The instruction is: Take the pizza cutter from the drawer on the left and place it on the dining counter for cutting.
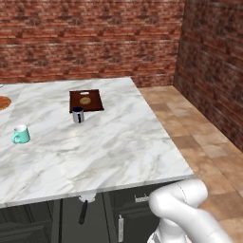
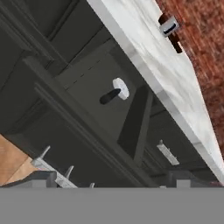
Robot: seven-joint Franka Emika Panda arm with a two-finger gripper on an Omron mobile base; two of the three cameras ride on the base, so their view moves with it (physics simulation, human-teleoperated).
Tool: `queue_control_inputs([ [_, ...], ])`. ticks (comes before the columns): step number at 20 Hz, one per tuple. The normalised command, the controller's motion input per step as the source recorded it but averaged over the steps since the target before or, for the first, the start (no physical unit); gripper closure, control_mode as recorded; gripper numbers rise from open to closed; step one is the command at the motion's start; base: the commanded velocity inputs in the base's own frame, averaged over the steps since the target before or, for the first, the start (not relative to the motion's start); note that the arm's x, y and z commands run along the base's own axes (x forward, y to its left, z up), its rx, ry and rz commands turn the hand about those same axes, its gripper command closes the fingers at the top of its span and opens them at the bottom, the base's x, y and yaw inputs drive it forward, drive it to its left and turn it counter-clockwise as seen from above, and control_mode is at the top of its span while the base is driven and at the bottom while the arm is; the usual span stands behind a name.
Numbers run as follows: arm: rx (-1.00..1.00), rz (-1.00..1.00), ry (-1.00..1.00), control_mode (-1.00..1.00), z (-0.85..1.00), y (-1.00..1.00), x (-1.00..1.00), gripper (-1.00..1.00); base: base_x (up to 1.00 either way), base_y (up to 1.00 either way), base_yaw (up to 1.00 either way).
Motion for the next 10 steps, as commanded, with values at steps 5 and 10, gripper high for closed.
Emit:
queue_control_inputs([
  [5, 0.28, -0.05, 0.24, -1.0, 0.31, -0.23, 0.24, -1.0, 0.0, 0.0, 0.0],
  [10, 0.16, -0.05, 0.16, -1.0, 0.29, -0.27, 0.33, -1.0, 0.0, 0.0, 0.0],
])
